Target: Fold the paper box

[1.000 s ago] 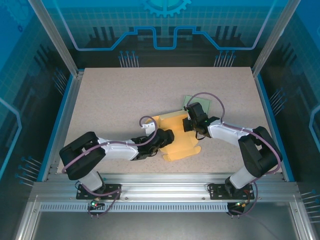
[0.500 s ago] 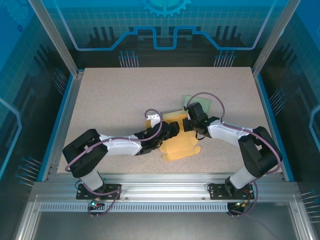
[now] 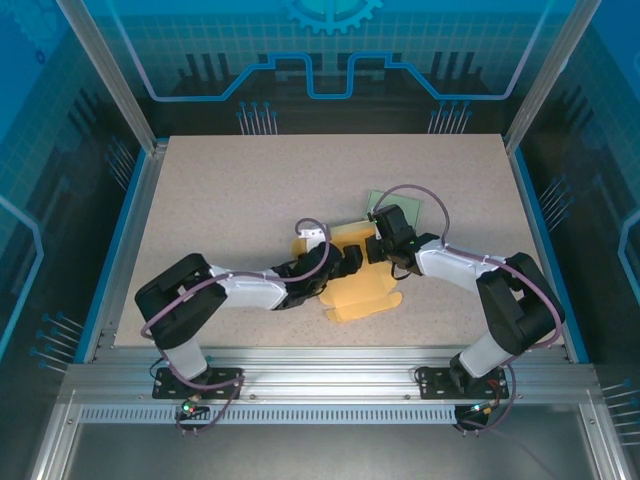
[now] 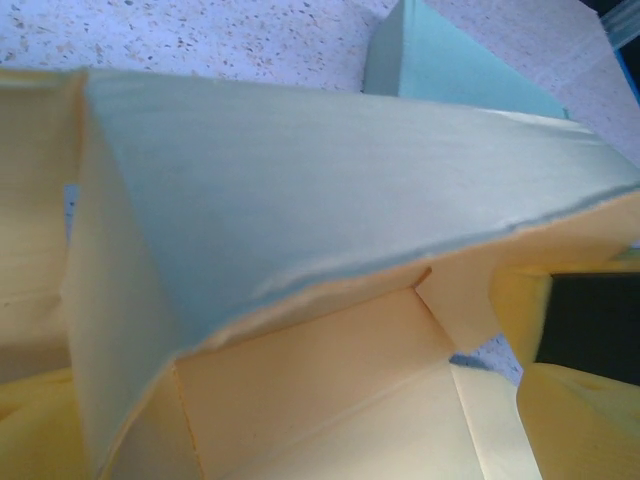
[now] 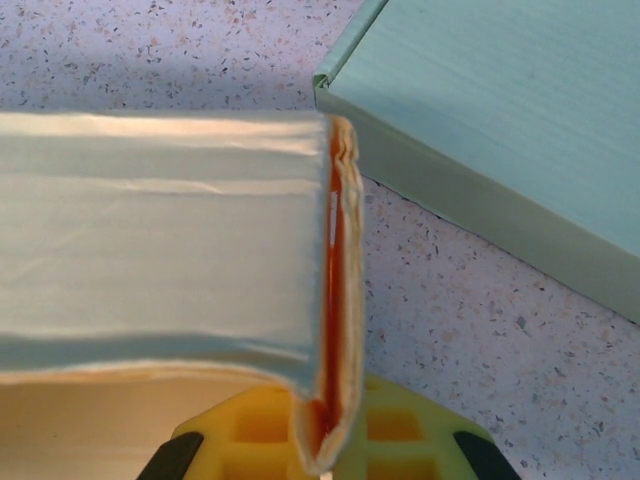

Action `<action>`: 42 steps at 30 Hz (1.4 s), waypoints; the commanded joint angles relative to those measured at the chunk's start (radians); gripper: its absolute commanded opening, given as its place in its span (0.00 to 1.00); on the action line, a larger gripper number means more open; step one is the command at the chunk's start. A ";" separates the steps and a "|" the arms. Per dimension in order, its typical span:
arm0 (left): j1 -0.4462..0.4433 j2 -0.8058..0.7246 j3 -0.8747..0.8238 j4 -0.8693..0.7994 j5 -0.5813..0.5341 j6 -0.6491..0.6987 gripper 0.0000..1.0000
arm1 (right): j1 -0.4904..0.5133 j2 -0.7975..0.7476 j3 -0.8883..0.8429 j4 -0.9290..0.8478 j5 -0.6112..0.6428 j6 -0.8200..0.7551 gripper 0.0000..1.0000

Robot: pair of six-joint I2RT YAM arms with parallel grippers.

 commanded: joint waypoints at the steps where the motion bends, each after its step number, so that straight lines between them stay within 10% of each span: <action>1: 0.004 -0.095 -0.051 0.042 0.042 0.032 0.99 | 0.017 0.003 0.008 0.006 -0.003 0.014 0.00; 14: -0.011 -0.477 -0.251 -0.058 0.137 0.026 0.99 | 0.017 0.004 0.010 0.003 -0.001 0.016 0.00; 24: 0.060 -0.714 -0.270 -0.377 -0.244 0.077 0.97 | 0.018 -0.002 0.007 0.004 0.000 0.013 0.00; 33: 0.281 -0.592 -0.232 -0.498 -0.205 0.072 0.87 | 0.019 -0.005 0.006 0.005 0.000 0.012 0.00; 42: 0.325 -0.297 -0.108 -0.387 -0.050 0.175 0.86 | 0.020 0.000 0.008 0.005 -0.003 0.011 0.00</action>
